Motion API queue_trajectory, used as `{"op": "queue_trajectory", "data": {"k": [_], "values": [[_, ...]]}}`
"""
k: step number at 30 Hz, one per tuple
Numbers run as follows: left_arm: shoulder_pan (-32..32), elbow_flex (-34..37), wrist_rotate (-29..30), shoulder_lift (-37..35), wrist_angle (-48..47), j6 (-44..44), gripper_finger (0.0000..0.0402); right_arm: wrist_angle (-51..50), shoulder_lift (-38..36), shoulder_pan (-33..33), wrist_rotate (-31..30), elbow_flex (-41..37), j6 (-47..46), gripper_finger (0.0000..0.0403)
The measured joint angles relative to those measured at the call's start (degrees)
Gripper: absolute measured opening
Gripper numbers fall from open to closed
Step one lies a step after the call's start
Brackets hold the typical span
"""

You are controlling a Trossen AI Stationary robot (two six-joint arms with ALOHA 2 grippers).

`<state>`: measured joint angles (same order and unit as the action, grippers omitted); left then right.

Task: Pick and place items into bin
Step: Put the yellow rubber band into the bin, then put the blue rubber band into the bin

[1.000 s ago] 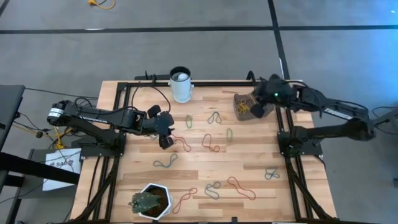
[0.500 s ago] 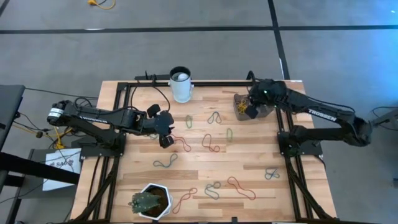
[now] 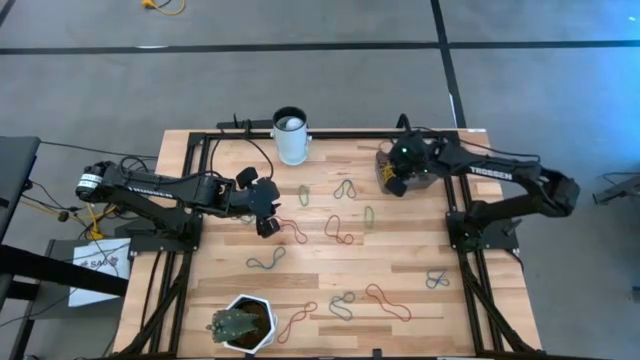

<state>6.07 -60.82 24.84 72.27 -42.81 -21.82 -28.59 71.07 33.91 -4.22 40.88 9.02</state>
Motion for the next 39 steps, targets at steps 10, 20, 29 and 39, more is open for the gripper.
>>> {"op": "queue_trajectory", "data": {"k": [10,20,29,39], "values": [[0.0,0.0,0.0,0.0,0.0,-0.1,0.0103,1.2,3.4,0.0,-0.2,0.0,0.0,0.0037],[0.0,0.0,0.0,0.0,0.1,-0.4,0.0103,1.6,1.7,0.0,-4.3,0.1,0.1,0.0093],[0.0,0.0,0.0,0.0,0.1,-0.3,0.0103,-7.9,-4.5,-1.0,-6.3,8.0,0.4,0.0091],[0.5,0.0,0.1,0.0,0.0,3.0,0.0103,-12.5,-20.0,-9.3,10.0,12.0,-4.4,0.0081]]}}
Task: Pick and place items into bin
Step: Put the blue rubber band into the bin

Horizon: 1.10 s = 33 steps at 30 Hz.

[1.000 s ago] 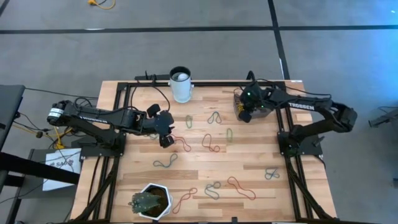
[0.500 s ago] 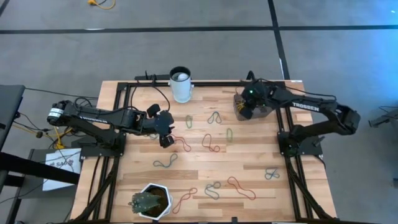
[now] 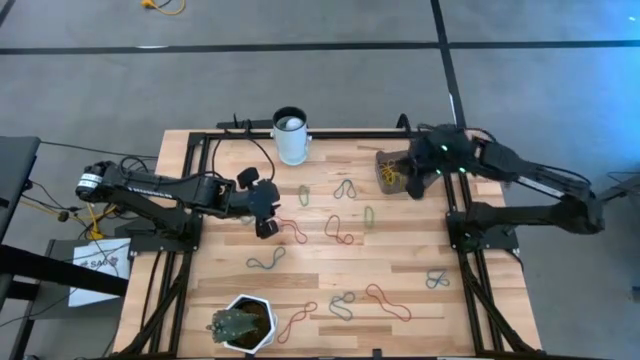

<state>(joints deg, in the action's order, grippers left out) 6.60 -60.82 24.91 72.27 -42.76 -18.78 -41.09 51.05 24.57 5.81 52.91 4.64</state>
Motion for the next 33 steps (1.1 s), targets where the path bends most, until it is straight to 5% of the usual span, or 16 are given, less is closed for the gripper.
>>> {"op": "queue_trajectory", "data": {"k": [4,9,17,24,33], "values": [[2.1,0.0,1.1,0.0,-0.4,1.8,0.0103,1.4,-5.4,-6.9,5.6,-4.1,0.3,0.0082],[6.7,0.0,11.5,0.0,-1.9,1.1,0.0103,12.3,-10.1,-16.0,7.4,-14.1,-0.2,0.0082],[14.2,0.0,21.8,-1.2,-14.6,-12.6,0.0103,33.9,-11.3,-24.1,7.3,-27.0,-1.2,0.0082],[20.1,-0.1,9.4,-6.5,-15.8,-10.8,0.0103,42.4,-10.8,-24.4,7.2,-29.1,-1.1,0.0082],[22.3,3.3,10.8,-23.6,-16.9,-11.4,0.0103,43.5,-10.1,-22.4,7.2,-29.1,2.9,0.0082]]}}
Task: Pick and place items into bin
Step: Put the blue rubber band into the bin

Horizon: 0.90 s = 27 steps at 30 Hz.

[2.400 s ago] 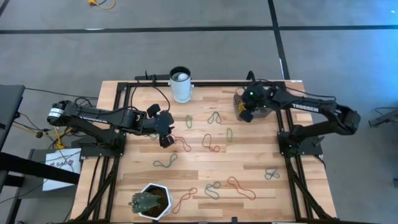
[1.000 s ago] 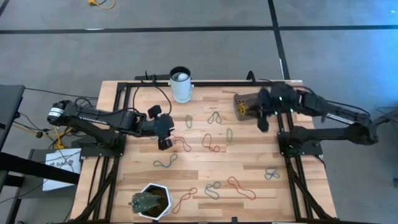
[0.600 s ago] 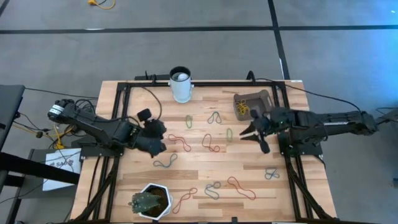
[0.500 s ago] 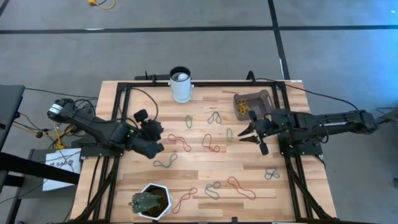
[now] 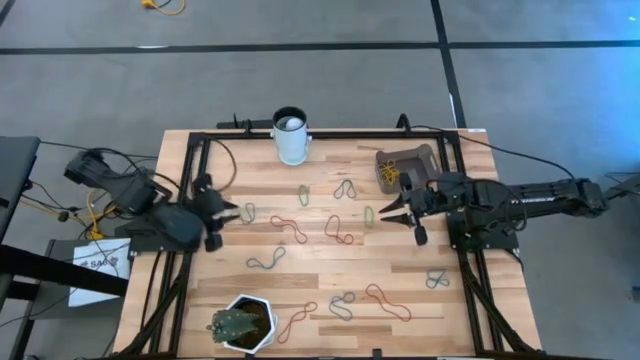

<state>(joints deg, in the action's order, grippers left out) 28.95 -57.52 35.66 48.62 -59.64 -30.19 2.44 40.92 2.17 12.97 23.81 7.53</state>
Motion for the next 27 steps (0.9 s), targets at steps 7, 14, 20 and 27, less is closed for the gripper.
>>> {"op": "queue_trajectory", "data": {"k": [7,14,20,27], "values": [[0.0,16.0,9.7,-11.6,6.8,-16.7,0.0103,-0.2,4.7,1.0,0.0,0.0,0.8,0.0082],[0.0,30.0,3.1,-14.3,11.2,-26.0,0.0103,2.3,12.3,1.0,0.0,0.0,3.5,0.0082],[-0.1,37.8,2.2,-11.8,23.5,-18.7,0.0103,9.8,18.5,1.0,0.0,0.0,3.6,0.0082],[-0.1,42.2,2.6,-8.2,26.6,-23.6,0.0103,16.0,22.6,1.0,0.0,0.0,3.6,0.0082]]}}
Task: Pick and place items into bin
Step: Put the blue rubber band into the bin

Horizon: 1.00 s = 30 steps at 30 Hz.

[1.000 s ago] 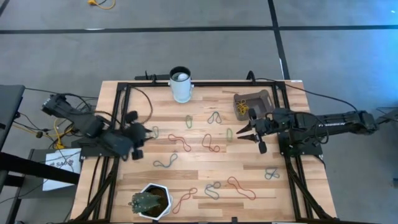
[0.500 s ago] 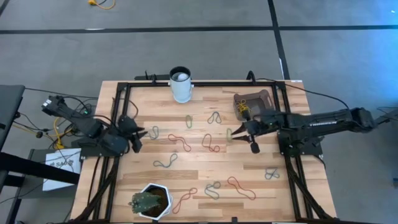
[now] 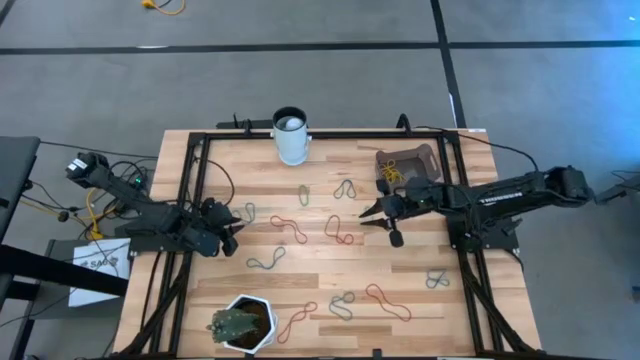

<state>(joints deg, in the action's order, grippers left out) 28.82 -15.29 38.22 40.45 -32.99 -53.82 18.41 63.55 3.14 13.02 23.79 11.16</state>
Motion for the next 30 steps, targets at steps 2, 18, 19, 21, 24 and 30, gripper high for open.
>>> {"op": "queue_trajectory", "data": {"k": [2,18,19,21,24,30], "values": [[0.0,0.8,0.0,0.5,0.6,-1.2,0.0103,1.1,0.6,0.0,0.0,0.0,0.0,0.0082],[-8.4,7.6,-1.9,0.9,14.5,6.3,0.0103,1.4,0.5,0.0,0.0,0.0,3.9,0.0082],[-9.0,7.6,-2.6,0.9,14.5,6.4,0.0103,1.4,0.5,0.0,0.0,0.0,3.9,0.0082],[-10.1,7.6,-3.7,0.9,14.6,6.5,0.0103,1.4,0.5,0.0,0.0,0.0,3.9,0.0082],[-11.1,7.6,-5.3,0.9,14.6,7.0,0.0103,1.4,0.5,0.0,0.0,0.0,3.9,0.0082],[-11.6,7.6,-6.4,0.9,15.5,8.7,0.0103,1.4,0.5,0.0,0.0,0.0,3.9,0.0082]]}}
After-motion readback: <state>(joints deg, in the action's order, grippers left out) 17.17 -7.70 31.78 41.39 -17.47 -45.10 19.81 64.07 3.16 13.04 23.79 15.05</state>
